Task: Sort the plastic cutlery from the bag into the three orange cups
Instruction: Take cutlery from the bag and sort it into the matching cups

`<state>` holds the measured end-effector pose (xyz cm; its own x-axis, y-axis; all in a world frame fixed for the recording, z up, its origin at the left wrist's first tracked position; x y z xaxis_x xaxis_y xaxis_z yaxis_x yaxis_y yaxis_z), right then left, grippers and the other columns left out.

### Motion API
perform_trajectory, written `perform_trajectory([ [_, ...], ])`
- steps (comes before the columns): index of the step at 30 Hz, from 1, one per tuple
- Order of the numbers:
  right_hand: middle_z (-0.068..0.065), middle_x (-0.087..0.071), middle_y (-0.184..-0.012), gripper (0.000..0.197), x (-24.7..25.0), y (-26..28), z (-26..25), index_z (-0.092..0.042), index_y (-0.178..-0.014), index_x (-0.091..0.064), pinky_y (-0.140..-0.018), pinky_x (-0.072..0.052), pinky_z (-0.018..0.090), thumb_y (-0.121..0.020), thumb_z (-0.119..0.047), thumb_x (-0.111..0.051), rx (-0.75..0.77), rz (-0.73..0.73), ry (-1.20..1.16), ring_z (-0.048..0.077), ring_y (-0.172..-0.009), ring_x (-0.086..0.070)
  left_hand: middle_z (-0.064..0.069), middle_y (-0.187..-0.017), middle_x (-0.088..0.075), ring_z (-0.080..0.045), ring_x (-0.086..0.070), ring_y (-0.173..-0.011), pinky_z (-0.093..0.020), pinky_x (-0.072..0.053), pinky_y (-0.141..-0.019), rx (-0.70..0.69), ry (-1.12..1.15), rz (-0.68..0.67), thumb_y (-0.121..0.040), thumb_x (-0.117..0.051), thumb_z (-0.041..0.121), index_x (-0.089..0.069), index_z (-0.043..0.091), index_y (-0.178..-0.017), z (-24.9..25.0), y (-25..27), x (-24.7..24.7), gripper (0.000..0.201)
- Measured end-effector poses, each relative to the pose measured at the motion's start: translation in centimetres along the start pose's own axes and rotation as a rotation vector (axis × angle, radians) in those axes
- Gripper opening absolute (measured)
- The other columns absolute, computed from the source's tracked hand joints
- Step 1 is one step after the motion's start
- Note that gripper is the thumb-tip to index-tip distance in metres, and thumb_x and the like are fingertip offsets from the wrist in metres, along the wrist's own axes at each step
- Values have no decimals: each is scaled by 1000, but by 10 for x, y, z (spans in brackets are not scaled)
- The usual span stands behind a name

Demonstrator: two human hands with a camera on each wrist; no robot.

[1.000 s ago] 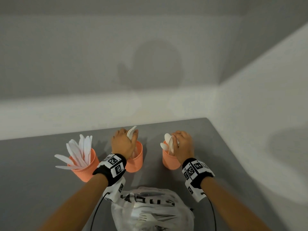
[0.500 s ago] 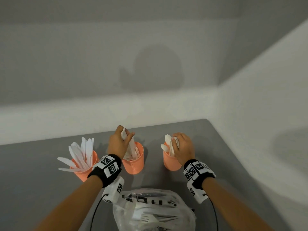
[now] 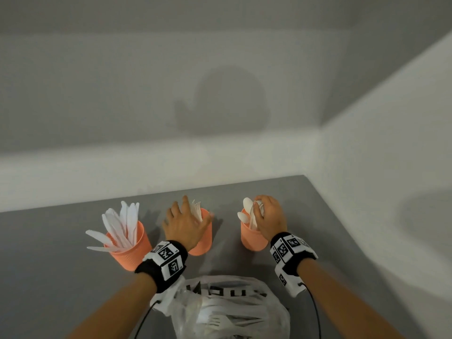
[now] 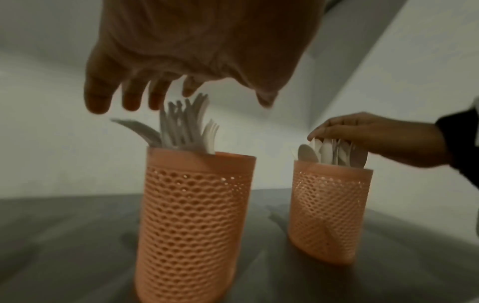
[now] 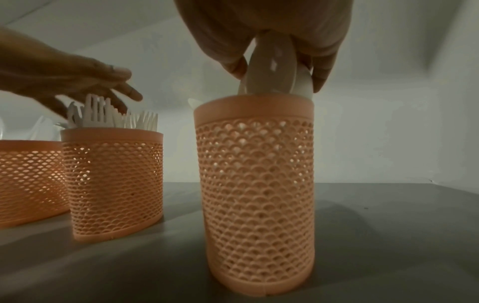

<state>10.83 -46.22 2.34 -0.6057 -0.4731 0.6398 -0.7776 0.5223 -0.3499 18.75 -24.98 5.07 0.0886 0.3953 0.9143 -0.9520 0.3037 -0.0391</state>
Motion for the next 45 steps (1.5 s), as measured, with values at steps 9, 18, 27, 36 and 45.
perform_trajectory([
  [9, 8, -62, -98, 38, 1, 1, -1, -5, -98, -59, -78, -32, 24, -84, -35, -40, -42, -49, 4, 24, -96, -53, -15, -120, -55, -33, -50, -108, -39, -37, -96, -189, 147, -14, -80, -63, 19, -40, 15, -133, -7, -24, -18, 58],
  [18, 15, -44, -141, 51, 6, -7, -5, -9, -137, -43, -111, -24, 35, -96, -40, -40, 75, -281, 349, 29, -133, -36, -8, -133, -49, -28, -43, -125, -38, -28, -106, -441, -125, -47, -95, -46, 27, -30, 19, -142, -20, -42, -14, 51],
  [27, 12, -17, -156, 72, 19, -9, -30, -19, -147, -25, -116, -7, 47, -89, -62, -29, 36, -392, 399, 25, -145, -14, -12, -152, -25, -29, -21, -142, -47, -19, -116, -397, -172, -125, -94, -45, 41, -8, 22, -150, -24, -35, 7, 70],
  [36, -9, -58, -49, 26, 38, 75, -104, -15, -59, -61, -52, -43, 16, -84, -16, -66, 192, -682, -235, 1, -45, -50, 5, -71, -59, -9, -54, -68, -25, -43, -71, -439, 552, -253, -80, -57, 29, -58, 17, -72, -14, 49, 56, 14],
  [45, 16, -56, -127, 39, 17, 153, -78, -6, -127, -51, -96, -43, 37, -90, -19, -53, 119, -1136, 552, 33, -117, -53, -4, -122, -43, -23, -46, -120, -27, -35, -99, -245, -61, -570, -85, -61, 31, -60, 21, -118, -48, 121, 10, 35],
])
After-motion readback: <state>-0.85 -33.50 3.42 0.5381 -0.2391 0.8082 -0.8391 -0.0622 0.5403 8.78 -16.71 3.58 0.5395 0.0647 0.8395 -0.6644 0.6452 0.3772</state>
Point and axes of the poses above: each hand's wrist, its own y-axis away from the middle knuckle, its own x-axis out of the back of the hand, z = x × y, the point moved 1 cm from there along -y, towards the middle knuckle
